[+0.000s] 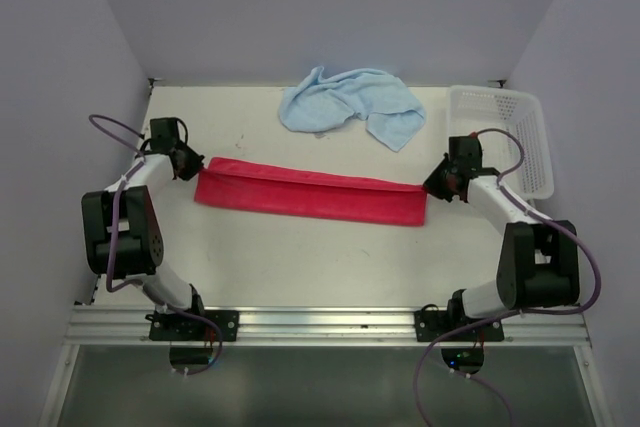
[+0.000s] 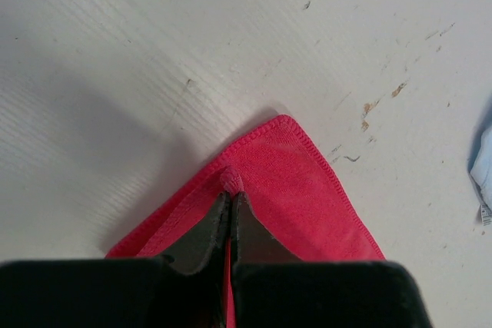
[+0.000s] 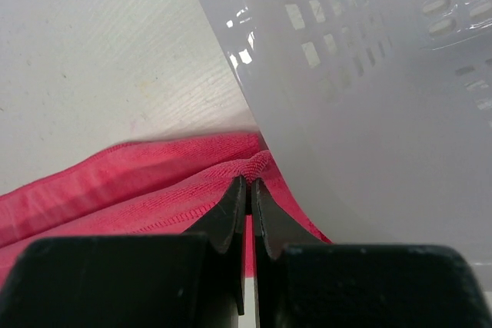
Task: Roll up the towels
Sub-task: Fold the towel
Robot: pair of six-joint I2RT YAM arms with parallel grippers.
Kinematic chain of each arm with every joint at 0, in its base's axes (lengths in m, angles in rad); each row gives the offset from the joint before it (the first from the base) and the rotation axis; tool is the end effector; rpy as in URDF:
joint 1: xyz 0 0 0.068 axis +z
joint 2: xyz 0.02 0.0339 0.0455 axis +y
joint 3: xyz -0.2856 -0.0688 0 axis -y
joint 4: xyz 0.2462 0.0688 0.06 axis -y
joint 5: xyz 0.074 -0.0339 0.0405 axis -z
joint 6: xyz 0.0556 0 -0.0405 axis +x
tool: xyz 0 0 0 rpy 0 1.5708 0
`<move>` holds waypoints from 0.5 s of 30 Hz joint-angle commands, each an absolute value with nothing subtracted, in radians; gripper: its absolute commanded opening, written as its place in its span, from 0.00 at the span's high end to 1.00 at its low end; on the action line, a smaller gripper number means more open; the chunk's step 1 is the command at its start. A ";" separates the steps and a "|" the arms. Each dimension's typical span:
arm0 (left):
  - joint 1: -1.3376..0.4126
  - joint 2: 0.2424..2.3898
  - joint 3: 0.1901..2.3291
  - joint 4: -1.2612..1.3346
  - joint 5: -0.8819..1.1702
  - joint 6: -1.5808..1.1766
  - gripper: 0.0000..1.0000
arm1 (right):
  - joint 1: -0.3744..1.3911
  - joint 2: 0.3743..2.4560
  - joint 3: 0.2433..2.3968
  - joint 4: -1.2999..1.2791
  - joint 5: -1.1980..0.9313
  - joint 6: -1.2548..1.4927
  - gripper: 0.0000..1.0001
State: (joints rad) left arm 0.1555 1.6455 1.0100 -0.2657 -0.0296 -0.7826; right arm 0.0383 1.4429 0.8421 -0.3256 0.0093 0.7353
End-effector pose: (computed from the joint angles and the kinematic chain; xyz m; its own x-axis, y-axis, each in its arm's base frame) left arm 0.3509 0.0567 0.1989 -0.4273 -0.7804 -0.4565 -0.6688 0.6126 -0.4212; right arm 0.2982 0.0109 0.2035 -0.6144 0.6477 -0.4505 0.5116 0.7617 0.3975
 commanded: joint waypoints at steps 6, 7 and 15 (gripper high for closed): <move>0.155 1.695 1.077 -0.199 -0.057 -0.770 1.00 | 0.032 1.493 0.907 -0.295 0.049 0.741 1.00; 0.155 1.701 1.077 -0.196 -0.055 -0.767 1.00 | 0.032 1.502 0.908 -0.293 0.049 0.739 1.00; 0.135 1.739 1.095 -0.184 -0.057 -0.765 1.00 | 0.032 1.540 0.922 -0.282 0.046 0.739 1.00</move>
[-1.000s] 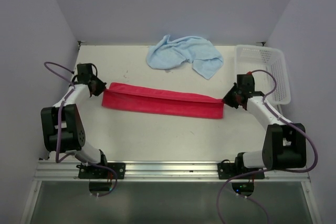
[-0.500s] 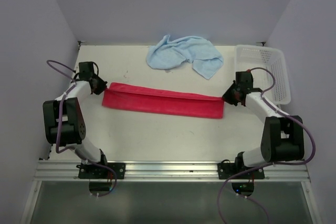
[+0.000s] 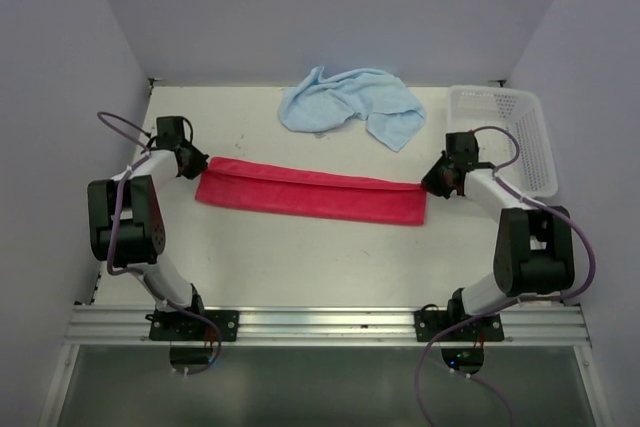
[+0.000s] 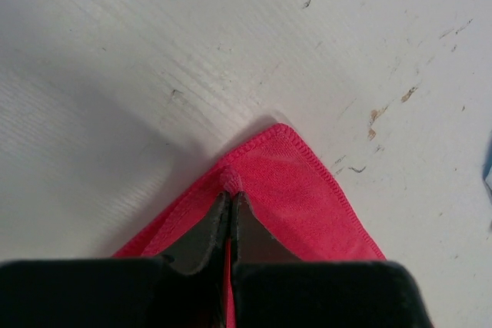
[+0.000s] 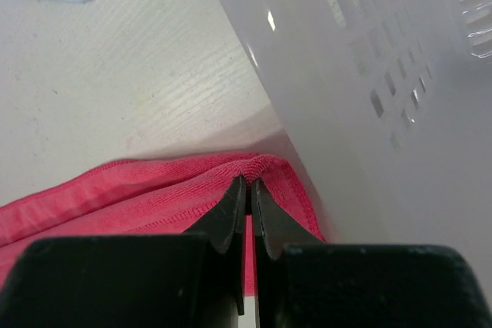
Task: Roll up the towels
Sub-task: Fold the towel
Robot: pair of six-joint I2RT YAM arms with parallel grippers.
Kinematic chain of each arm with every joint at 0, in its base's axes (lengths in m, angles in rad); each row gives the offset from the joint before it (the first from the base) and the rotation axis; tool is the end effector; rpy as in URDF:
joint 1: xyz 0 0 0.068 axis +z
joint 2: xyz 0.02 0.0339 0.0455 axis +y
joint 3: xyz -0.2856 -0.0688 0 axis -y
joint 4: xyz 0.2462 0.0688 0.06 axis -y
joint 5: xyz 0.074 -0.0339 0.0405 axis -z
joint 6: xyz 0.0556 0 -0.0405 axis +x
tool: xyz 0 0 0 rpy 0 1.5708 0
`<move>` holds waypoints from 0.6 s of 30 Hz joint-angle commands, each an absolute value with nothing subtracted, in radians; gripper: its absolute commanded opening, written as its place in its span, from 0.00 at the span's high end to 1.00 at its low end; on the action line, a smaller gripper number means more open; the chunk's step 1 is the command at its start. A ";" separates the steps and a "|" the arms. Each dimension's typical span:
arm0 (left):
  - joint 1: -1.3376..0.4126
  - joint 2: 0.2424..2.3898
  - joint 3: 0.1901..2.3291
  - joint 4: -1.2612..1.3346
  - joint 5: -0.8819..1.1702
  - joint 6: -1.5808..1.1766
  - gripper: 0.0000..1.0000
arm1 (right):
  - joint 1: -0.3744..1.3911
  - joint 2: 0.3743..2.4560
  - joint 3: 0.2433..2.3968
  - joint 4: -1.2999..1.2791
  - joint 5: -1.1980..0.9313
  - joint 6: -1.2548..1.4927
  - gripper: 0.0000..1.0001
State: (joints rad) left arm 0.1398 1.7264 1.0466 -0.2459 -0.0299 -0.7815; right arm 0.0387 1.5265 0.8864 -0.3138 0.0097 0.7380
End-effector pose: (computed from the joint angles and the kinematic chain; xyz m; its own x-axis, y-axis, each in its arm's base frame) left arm 0.3675 0.0534 0.1840 -0.4510 -0.7744 -0.4436 -0.6688 0.6224 -0.4065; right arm 0.3154 0.0117 0.1942 -0.6253 0.6491 -0.4333 0.5239 0.7606 0.3834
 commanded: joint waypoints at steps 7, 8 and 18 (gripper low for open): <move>0.135 1.764 1.108 -0.183 -0.055 -0.769 1.00 | 0.032 1.571 0.939 -0.279 0.048 0.739 1.00; 0.135 1.772 1.111 -0.183 -0.054 -0.769 1.00 | 0.032 1.578 0.940 -0.279 0.048 0.739 0.99; 0.133 1.813 1.143 -0.183 -0.040 -0.769 1.00 | 0.032 1.620 0.968 -0.273 0.040 0.744 0.86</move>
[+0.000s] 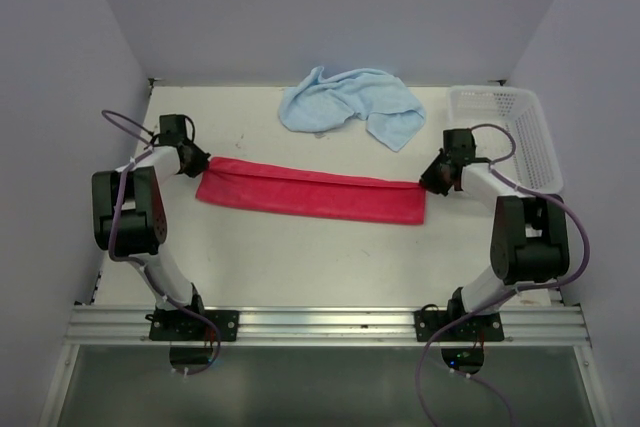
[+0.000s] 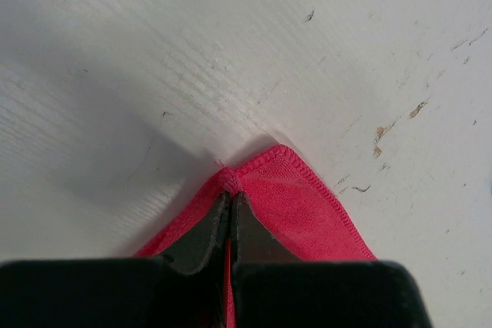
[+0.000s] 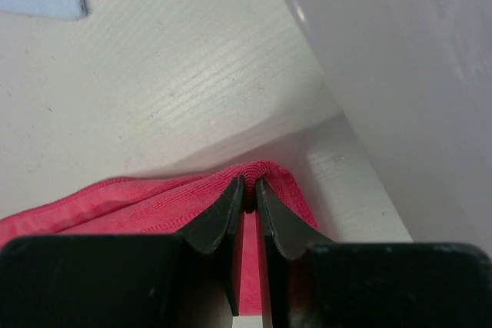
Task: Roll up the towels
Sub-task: Fold the towel
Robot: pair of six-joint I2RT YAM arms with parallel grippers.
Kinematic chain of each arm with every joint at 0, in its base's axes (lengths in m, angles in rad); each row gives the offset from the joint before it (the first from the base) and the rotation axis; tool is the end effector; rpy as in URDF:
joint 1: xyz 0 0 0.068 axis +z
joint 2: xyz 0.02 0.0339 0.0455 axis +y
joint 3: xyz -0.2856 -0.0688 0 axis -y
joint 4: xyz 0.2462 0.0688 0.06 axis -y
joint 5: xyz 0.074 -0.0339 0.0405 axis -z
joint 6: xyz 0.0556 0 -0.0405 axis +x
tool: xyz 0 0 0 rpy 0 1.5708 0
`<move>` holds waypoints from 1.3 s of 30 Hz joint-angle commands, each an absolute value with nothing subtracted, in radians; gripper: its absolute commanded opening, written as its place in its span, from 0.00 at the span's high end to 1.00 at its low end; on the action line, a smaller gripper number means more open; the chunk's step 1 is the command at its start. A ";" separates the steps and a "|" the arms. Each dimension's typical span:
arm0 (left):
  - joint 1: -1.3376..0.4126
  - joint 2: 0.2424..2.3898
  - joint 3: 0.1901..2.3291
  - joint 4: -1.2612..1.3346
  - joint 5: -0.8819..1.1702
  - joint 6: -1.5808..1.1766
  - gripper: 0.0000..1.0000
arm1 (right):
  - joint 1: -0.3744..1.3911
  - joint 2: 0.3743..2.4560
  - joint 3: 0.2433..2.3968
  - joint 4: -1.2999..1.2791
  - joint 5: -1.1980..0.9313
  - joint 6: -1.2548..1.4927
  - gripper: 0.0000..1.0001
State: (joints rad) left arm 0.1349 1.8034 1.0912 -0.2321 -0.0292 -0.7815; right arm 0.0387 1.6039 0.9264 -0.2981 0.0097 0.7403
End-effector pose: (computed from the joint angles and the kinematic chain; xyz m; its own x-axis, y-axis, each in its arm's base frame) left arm 0.3836 0.0537 0.1710 -0.4632 -0.7734 -0.4329 -0.6729 0.6247 -0.3962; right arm 0.3313 0.0123 0.1841 -0.6333 0.6505 -0.4193 0.5336 0.7594 0.3722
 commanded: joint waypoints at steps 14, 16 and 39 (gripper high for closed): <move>0.135 1.870 1.227 -0.187 -0.005 -0.778 0.78 | 0.032 1.692 1.051 -0.270 0.029 0.747 0.76; 0.133 1.882 1.236 -0.187 -0.006 -0.776 0.76 | 0.032 1.701 1.064 -0.275 0.029 0.747 0.74; 0.133 1.543 1.241 -0.272 -0.057 -0.608 0.49 | 0.081 1.451 1.017 -0.362 -0.002 0.519 0.48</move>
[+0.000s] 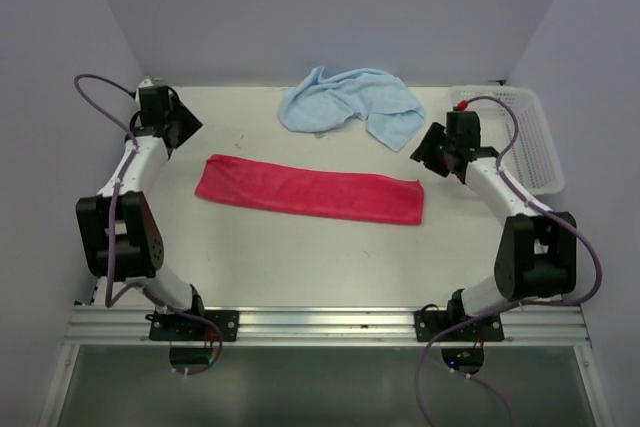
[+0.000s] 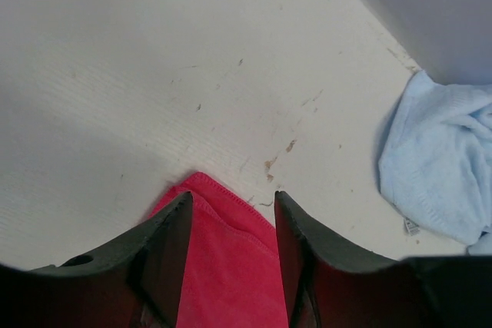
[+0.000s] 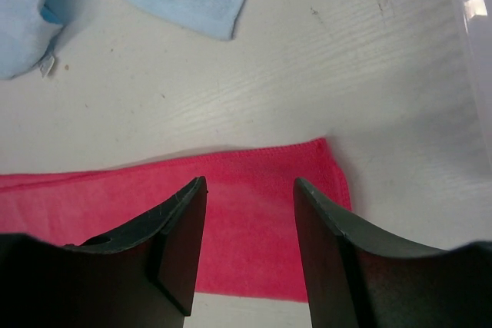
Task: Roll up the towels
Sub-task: Fold the towel
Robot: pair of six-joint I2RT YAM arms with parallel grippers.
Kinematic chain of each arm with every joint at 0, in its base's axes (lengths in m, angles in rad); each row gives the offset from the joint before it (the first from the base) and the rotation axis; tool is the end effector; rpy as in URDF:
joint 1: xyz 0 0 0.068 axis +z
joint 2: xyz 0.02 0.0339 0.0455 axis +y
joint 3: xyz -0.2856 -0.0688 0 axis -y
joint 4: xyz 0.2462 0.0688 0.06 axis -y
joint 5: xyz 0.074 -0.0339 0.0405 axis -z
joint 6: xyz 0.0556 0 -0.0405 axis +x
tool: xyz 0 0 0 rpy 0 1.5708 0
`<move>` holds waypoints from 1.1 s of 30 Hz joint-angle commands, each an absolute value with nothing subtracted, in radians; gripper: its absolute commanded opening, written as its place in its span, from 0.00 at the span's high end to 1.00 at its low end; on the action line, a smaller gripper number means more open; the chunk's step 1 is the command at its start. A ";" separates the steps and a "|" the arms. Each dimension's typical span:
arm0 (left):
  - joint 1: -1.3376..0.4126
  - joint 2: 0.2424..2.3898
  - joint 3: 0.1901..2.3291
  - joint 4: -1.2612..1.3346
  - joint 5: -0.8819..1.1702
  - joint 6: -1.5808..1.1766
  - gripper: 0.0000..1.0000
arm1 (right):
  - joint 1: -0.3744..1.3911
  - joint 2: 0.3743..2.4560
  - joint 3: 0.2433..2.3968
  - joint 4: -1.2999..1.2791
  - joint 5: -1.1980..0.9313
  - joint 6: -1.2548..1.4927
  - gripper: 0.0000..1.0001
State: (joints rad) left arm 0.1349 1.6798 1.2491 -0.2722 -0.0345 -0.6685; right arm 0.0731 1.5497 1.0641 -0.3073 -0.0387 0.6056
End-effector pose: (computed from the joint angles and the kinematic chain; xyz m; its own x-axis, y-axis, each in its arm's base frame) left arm 0.3948 0.0555 0.2654 -0.4032 -0.6798 -0.6126 -0.5230 0.7205 -0.4554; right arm 0.3495 0.0278 0.2449 -0.6411 0.5234 -0.5613 0.3222 0.8473 0.4222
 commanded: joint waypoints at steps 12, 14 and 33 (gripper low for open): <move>0.080 1.224 1.000 -0.248 0.058 -0.489 0.43 | 0.095 1.341 0.747 -0.322 0.037 0.451 0.42; 0.037 1.207 0.988 -0.258 0.028 -0.471 0.43 | 0.094 1.365 0.735 -0.305 0.037 0.457 0.42; -0.080 1.108 0.905 -0.229 -0.051 -0.399 0.42 | 0.210 1.601 0.778 -0.277 0.133 0.477 0.68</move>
State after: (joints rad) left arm -0.0746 1.1400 0.9020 -0.2695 -0.0345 -0.4252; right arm 0.1940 1.5517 0.7750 -0.2169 0.0917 0.4694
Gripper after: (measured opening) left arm 0.581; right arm 0.338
